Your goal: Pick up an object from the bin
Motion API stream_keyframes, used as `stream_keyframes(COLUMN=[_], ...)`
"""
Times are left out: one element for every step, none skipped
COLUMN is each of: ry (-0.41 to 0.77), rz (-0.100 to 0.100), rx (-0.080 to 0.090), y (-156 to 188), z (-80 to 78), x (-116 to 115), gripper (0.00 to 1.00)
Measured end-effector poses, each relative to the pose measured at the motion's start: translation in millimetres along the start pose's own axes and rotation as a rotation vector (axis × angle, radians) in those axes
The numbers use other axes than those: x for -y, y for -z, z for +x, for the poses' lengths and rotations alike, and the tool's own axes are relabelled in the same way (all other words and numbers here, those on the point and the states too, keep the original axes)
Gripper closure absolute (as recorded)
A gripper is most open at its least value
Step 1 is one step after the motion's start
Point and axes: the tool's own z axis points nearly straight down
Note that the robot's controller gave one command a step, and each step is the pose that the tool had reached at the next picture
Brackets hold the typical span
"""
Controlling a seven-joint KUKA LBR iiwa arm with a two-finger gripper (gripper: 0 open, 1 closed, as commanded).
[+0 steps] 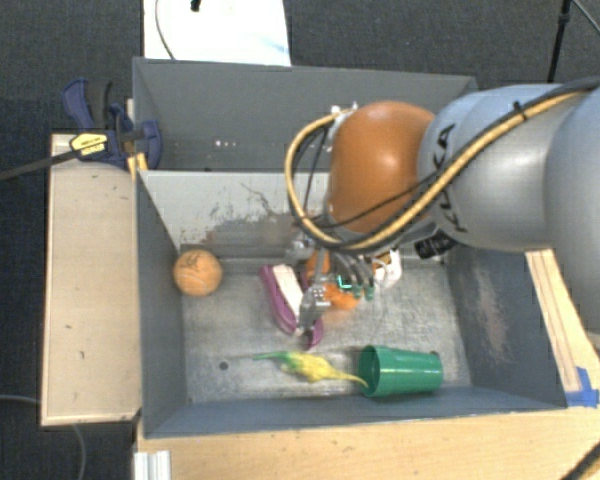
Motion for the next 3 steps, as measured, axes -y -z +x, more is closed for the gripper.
stream_keyframes(ry=[-0.003,-0.026,-0.045], rz=[-0.001,-0.002,-0.009], rx=[0.008,0.017,0.023], y=[5,-39,-53], z=[-2.0,1.6,-0.7], x=[1,-20,-22], gripper=[0.00,0.00,0.00])
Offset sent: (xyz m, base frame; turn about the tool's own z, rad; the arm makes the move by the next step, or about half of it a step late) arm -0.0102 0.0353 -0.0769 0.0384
